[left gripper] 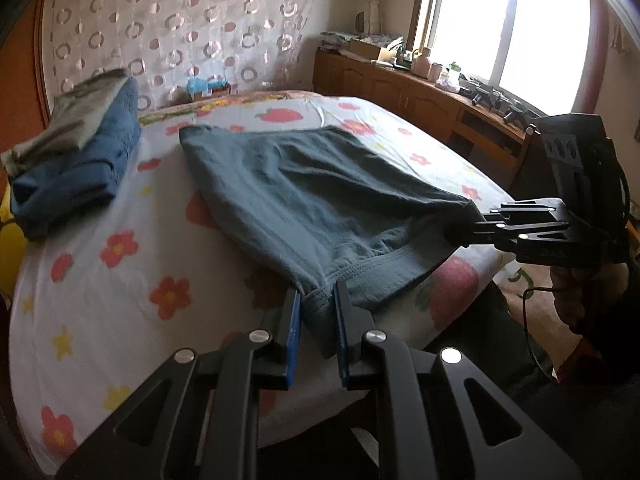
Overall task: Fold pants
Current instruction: 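Fold the lifted hem over the shorts and lower it with both tools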
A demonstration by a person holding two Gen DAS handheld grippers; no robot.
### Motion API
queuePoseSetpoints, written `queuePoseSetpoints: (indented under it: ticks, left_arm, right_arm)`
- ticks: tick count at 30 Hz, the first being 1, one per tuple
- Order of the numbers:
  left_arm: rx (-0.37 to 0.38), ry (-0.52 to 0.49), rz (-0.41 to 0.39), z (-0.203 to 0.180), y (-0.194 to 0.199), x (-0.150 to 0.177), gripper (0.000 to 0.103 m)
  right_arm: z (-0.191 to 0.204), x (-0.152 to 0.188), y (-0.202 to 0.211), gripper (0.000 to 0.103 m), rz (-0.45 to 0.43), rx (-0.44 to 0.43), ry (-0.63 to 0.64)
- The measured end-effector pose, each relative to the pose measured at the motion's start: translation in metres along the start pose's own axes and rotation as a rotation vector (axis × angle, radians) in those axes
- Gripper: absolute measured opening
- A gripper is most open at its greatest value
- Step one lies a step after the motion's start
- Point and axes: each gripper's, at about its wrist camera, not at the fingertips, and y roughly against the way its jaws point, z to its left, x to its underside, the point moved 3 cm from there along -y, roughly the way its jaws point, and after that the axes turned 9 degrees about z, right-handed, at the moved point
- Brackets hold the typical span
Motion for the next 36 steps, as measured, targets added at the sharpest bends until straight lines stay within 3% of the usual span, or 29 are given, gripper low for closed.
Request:
queuePoseSetpoints:
  ticks: [7,21,36]
  left_arm:
    - [0.003,0.006,0.021,-0.003,-0.005,0.008,0.013]
    - [0.031,-0.046,-0.079,-0.019,0.046,-0.002,0.013]
    - [0.004,-0.032,-0.136,-0.001,0.044,-0.037,0.013]
  right_arm:
    - [-0.002,0.007,-0.002,0.013,-0.001,-0.007,-0.014]
    - [0.008,0.001,0.05,0.013,-0.094,-0.022,0.011]
    - [0.005,-0.041,0.056,0.013,-0.168,0.021,0.052]
